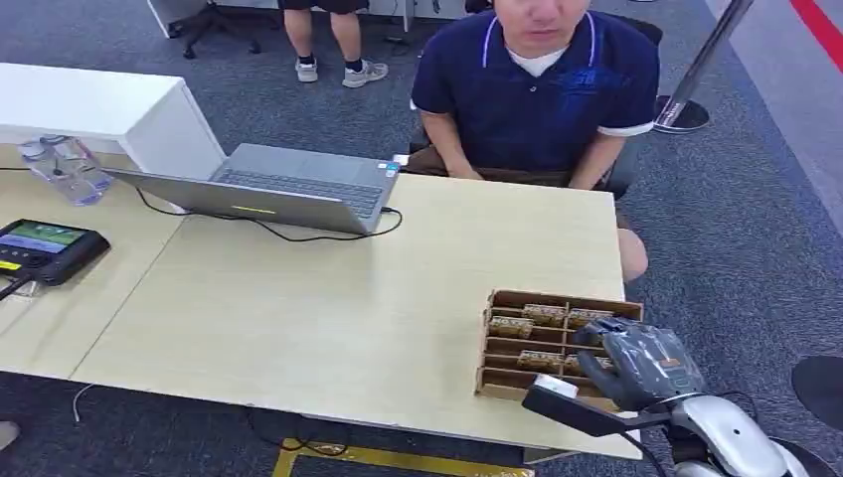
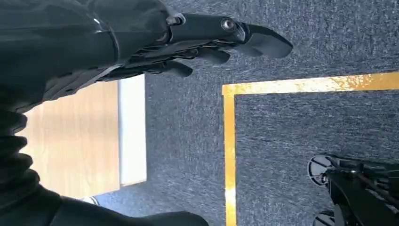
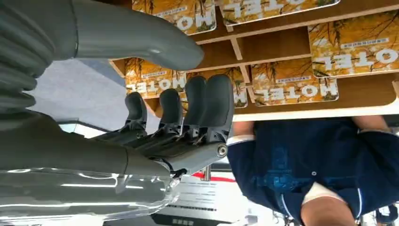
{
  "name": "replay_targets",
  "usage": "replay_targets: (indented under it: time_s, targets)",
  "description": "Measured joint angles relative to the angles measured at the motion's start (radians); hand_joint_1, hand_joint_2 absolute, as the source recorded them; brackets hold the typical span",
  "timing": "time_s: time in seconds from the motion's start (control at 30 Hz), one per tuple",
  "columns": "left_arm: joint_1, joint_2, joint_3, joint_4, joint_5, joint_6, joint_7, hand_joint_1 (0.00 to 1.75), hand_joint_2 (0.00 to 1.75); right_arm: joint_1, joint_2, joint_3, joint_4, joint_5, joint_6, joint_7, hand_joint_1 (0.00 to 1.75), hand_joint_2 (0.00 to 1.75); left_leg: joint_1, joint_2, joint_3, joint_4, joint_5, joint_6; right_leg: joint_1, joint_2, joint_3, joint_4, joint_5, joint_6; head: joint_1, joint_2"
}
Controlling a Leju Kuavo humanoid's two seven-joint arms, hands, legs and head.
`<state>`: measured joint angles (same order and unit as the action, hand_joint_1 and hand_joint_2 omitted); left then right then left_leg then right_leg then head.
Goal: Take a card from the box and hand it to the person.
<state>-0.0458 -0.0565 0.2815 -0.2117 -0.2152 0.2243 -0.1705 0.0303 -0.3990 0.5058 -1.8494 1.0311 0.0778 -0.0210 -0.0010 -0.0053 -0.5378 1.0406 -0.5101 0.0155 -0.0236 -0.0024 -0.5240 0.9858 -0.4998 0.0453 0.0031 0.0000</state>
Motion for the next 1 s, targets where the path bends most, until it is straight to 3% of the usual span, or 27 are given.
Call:
replay_targets:
  time_s: [0.33,1.0]
  targets:
    - [0.0,0.0,0.001,0.0,0.0,0.0,-0.003,0.0,1.75,0.0,-0.003,0.01,0.013,-0.012,0.011,-0.003,0.98,1.75,0.0,0.0,0.0,0.0,0.0,0.0,0.0,0.0,0.0,0.0,0.0,0.0,0.0,0.0]
    - [0.0,0.0,0.001,0.0,-0.007,0.0,-0.003,0.0,1.75,0.015,-0.01,0.018,0.033,-0.017,0.01,0.003,1.05,1.75,0.0,0.0,0.0,0.0,0.0,0.0,0.0,0.0,0.0,0.0,0.0,0.0,0.0,0.0]
